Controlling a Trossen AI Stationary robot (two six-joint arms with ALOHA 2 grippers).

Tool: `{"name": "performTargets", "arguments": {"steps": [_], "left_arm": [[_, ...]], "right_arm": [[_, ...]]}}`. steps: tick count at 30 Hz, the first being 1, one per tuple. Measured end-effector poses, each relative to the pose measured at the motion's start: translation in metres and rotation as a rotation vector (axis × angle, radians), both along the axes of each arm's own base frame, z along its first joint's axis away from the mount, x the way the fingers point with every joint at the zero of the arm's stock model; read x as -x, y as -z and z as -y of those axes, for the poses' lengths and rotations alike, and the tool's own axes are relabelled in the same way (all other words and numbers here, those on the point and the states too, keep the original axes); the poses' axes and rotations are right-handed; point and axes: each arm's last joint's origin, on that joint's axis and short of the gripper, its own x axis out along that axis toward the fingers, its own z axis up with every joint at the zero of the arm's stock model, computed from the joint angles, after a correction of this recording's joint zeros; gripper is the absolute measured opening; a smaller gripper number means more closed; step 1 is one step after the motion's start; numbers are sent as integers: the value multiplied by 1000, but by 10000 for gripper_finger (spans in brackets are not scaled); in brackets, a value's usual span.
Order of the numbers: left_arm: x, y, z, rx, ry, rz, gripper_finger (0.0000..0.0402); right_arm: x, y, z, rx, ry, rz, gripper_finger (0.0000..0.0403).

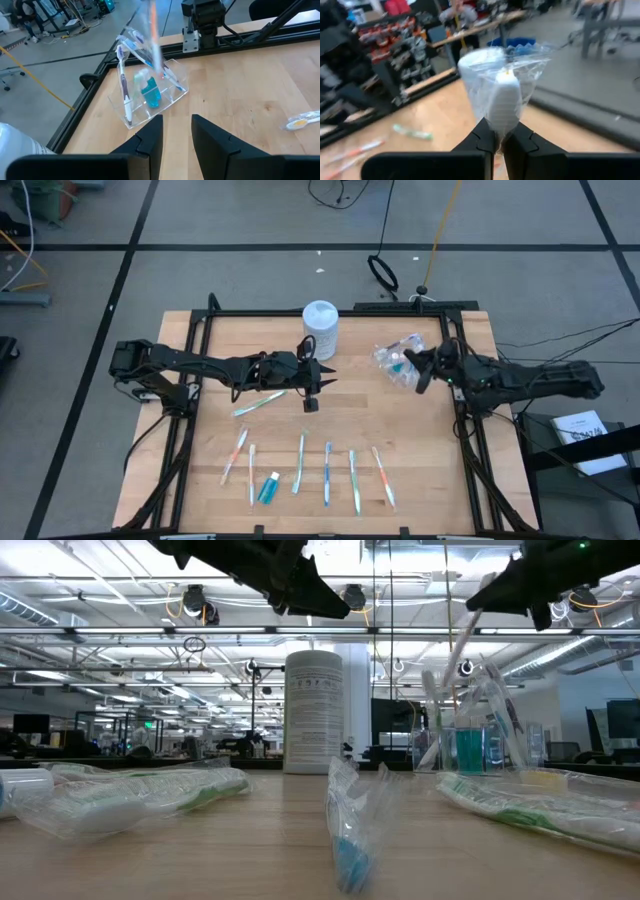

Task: Pick & Place toothbrushing station
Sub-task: Put the orange toothbrush into the transparent organizer

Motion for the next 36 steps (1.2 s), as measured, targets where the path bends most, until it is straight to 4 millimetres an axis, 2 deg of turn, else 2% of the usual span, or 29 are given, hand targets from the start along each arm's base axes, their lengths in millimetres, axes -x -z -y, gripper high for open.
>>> {"name": "performTargets", "arguments": {"steps": [5,11,15,18,22,26,31,36], "left_arm": [[0,0,0,0,0,0,108],[0,0,0,0,0,0,108],[0,0,0,0,0,0,108],[0,0,0,-1,1,2,108],[0,-1,0,-3,1,8,108],[0,-1,0,-3,1,8,108],[0,0,0,11,-4,4,108],[2,6,0,34,-12,-59,108]], "right_arm": [[13,19,-1,-121,-45,-151,9],[18,21,-1,-107,-47,-188,9],[23,10,0,-78,-32,-215,9],[31,-8,2,-51,24,-218,9],[40,-21,2,-89,35,-223,9],[40,-5,2,-151,77,-315,9],[27,30,1,-191,100,-370,9],[19,30,0,-151,46,-349,27]]}}
